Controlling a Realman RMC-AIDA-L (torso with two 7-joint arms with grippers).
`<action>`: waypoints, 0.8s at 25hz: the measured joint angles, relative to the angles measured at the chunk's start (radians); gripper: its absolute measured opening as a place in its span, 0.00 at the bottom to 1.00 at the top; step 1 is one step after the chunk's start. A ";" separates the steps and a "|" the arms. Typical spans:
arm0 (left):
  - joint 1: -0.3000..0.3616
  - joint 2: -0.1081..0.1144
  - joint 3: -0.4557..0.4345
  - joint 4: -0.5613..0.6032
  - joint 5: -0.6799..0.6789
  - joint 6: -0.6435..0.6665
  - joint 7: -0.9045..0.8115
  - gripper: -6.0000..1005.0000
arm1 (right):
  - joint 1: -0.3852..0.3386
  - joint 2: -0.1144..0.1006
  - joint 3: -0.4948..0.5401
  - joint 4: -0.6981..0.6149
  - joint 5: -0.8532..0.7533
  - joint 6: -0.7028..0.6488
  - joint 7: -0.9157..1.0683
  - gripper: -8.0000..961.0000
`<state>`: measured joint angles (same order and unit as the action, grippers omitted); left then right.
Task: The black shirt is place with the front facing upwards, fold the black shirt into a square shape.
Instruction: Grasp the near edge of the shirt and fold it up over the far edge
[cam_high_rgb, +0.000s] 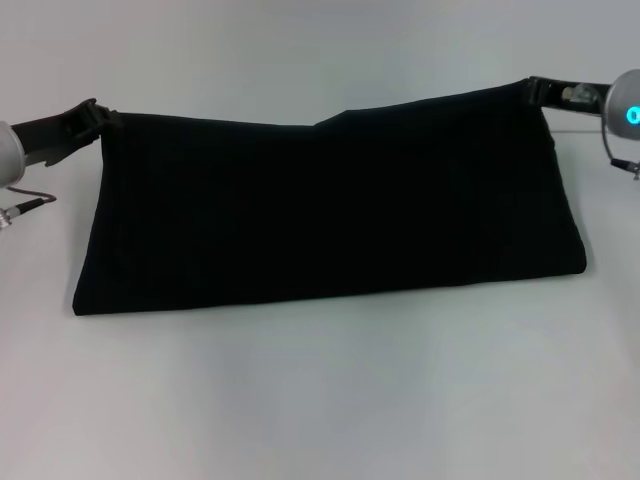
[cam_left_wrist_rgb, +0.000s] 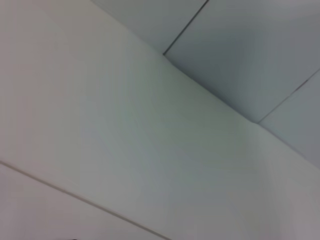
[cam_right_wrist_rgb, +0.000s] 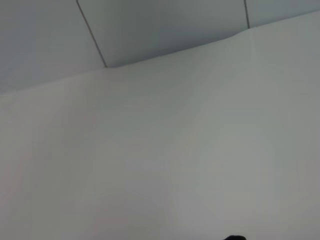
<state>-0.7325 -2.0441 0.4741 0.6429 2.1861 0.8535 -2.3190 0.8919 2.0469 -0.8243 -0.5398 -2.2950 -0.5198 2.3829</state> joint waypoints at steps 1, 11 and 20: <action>-0.001 -0.002 0.017 0.000 -0.003 -0.017 -0.002 0.06 | 0.003 0.003 -0.013 0.013 0.000 0.024 -0.001 0.14; -0.030 -0.013 0.107 -0.035 -0.005 -0.133 0.003 0.06 | 0.005 0.013 -0.029 0.053 0.003 0.116 0.000 0.16; -0.042 -0.008 0.124 -0.075 0.000 -0.210 -0.053 0.06 | 0.013 -0.023 -0.029 0.096 -0.021 0.108 0.008 0.17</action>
<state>-0.7744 -2.0519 0.5977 0.5677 2.1863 0.6435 -2.3724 0.9053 2.0241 -0.8534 -0.4442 -2.3163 -0.4114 2.3907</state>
